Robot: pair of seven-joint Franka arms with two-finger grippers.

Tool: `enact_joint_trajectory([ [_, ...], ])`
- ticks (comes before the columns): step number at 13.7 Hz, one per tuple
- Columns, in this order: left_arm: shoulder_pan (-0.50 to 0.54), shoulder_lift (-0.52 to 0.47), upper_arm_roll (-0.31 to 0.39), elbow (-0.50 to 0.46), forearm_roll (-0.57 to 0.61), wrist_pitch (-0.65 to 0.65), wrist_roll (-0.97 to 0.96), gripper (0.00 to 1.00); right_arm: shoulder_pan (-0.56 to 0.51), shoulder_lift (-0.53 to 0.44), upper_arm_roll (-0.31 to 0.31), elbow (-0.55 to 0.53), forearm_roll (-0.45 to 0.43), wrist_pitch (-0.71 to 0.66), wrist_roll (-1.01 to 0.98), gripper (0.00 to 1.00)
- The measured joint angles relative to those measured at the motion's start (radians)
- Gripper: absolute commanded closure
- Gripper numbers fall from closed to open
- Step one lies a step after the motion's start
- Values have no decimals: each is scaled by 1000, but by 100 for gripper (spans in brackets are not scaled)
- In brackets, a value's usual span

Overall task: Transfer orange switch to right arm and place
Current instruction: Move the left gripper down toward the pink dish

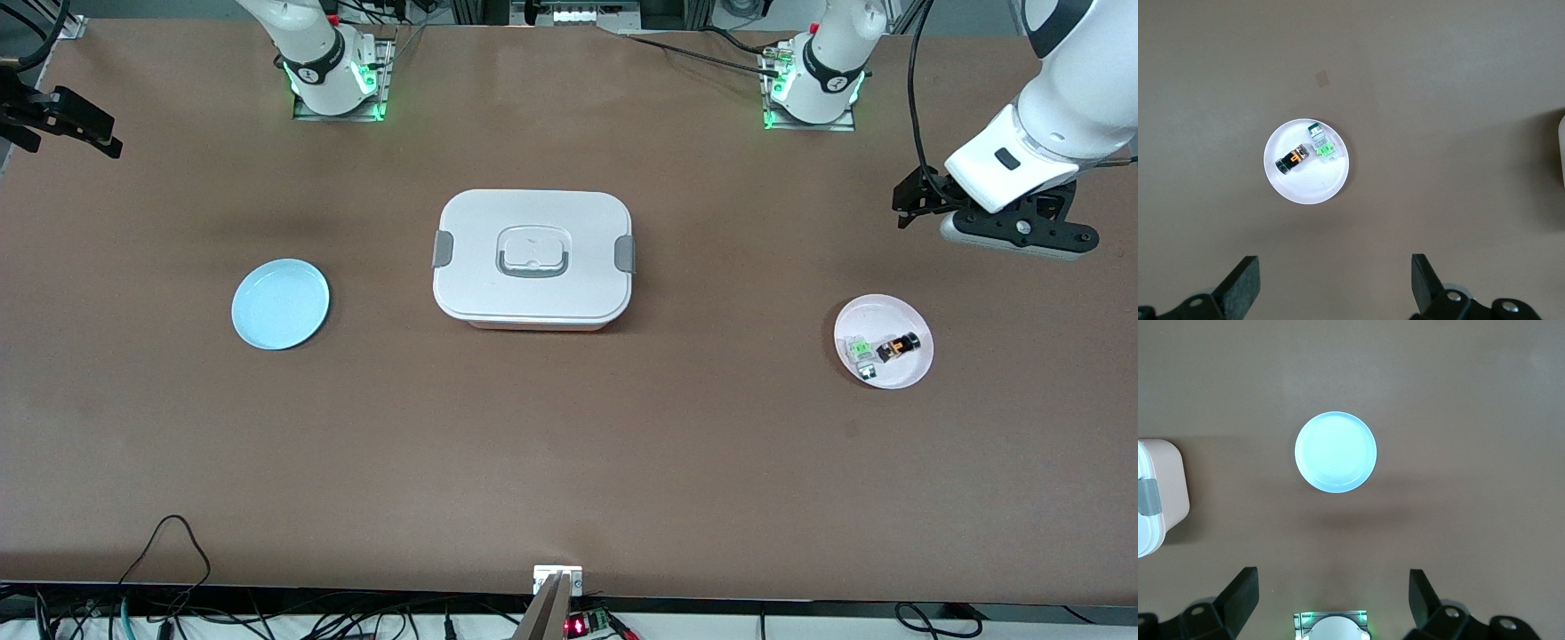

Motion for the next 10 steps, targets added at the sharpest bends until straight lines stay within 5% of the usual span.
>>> enact_joint_trajectory([
  [10,0,0,0,0,0,0,0,0,0,0,0,8,0,-11,0,0],
])
